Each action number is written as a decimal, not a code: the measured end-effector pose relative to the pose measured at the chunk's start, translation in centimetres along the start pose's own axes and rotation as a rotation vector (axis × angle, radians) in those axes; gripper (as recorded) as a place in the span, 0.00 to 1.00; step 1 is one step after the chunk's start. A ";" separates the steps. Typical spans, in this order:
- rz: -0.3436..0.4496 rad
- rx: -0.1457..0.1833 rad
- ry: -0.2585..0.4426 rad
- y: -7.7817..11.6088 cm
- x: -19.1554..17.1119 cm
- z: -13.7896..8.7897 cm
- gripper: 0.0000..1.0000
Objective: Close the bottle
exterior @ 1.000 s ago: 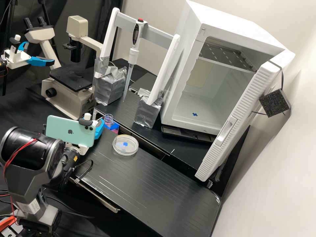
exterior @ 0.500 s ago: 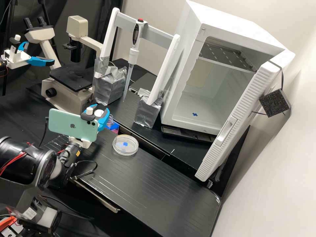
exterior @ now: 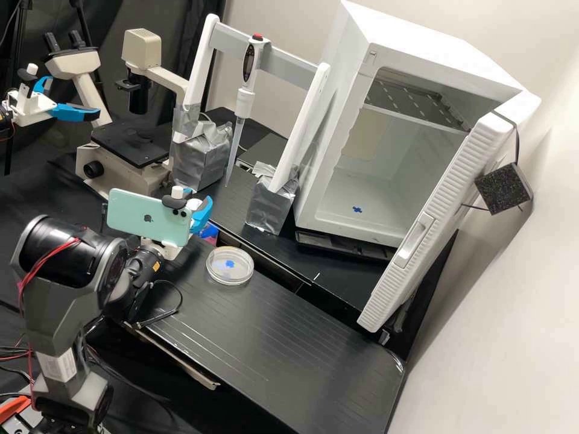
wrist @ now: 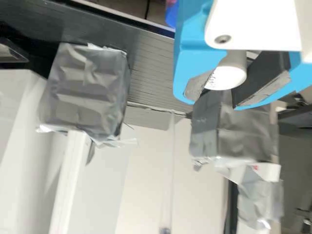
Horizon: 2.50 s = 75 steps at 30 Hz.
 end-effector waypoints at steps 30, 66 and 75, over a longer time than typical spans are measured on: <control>-0.009 -0.007 -0.027 -1.1 2.2 1.1 0.00; 0.055 0.004 0.008 1.6 -1.1 0.4 1.00; 0.102 0.044 -0.029 2.7 -1.2 1.5 1.00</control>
